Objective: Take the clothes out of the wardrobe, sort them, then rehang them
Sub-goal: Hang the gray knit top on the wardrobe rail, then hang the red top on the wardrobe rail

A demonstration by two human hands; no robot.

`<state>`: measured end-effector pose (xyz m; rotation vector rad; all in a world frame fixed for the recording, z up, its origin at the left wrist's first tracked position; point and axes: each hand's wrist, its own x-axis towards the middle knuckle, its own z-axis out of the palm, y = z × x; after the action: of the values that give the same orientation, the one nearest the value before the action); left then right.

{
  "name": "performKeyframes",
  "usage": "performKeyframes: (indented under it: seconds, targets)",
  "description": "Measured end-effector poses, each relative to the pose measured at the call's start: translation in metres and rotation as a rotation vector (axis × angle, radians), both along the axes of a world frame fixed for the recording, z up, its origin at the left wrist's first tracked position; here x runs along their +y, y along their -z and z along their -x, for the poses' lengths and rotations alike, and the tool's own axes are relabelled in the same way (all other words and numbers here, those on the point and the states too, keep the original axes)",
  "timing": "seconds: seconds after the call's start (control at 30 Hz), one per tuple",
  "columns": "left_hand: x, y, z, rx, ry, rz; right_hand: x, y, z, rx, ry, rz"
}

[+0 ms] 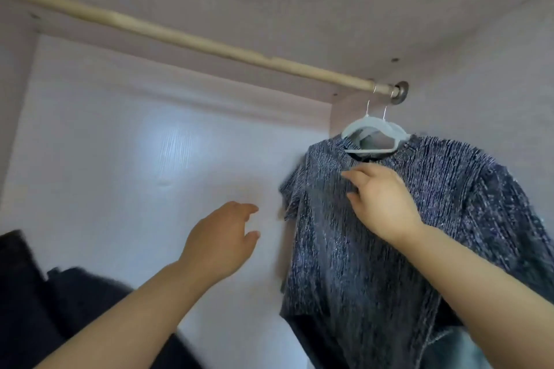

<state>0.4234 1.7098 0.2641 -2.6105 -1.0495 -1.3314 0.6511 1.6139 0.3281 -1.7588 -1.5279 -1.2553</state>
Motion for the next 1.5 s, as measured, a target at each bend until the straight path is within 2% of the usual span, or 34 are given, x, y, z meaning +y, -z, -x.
performKeyframes:
  seconds: [0.13, 0.3, 0.43, 0.6, 0.73, 0.87, 1.1, 1.23, 1.5]
  targets:
    - [0.007, 0.055, 0.022, 0.108, -0.038, 0.137, 0.014, 0.084, 0.042, 0.122, -0.132, 0.169]
    - [0.001, 0.142, 0.06, 0.286, -0.13, 0.366, 0.024, 0.201, 0.107, 0.277, -0.231, 0.505]
    - [-0.015, 0.217, 0.1, 0.369, -0.229, 0.514, 0.014, 0.288, 0.161, 0.42, -0.31, 0.686]
    - [-0.049, 0.308, 0.16, 0.431, -0.33, 0.722, 0.004, 0.379, 0.205, 0.494, -0.389, 0.909]
    - [-0.09, 0.356, 0.198, 0.434, -0.462, 0.885, -0.002, 0.425, 0.236, 0.477, -0.481, 1.087]
    - [-0.136, 0.383, 0.226, 0.347, -0.67, 1.033, -0.003, 0.456, 0.27, 0.368, -0.649, 1.24]
    - [-0.254, 0.416, 0.246, 0.02, -1.11, 1.28, -0.036, 0.493, 0.335, 0.084, -0.991, 1.482]
    - [-0.345, 0.427, 0.252, -0.11, -1.364, 1.349, -0.086, 0.508, 0.378, -0.126, -1.219, 1.58]
    - [-0.526, 0.425, 0.242, -0.526, -1.872, 1.387, -0.23, 0.511, 0.464, -0.666, -1.642, 1.61]
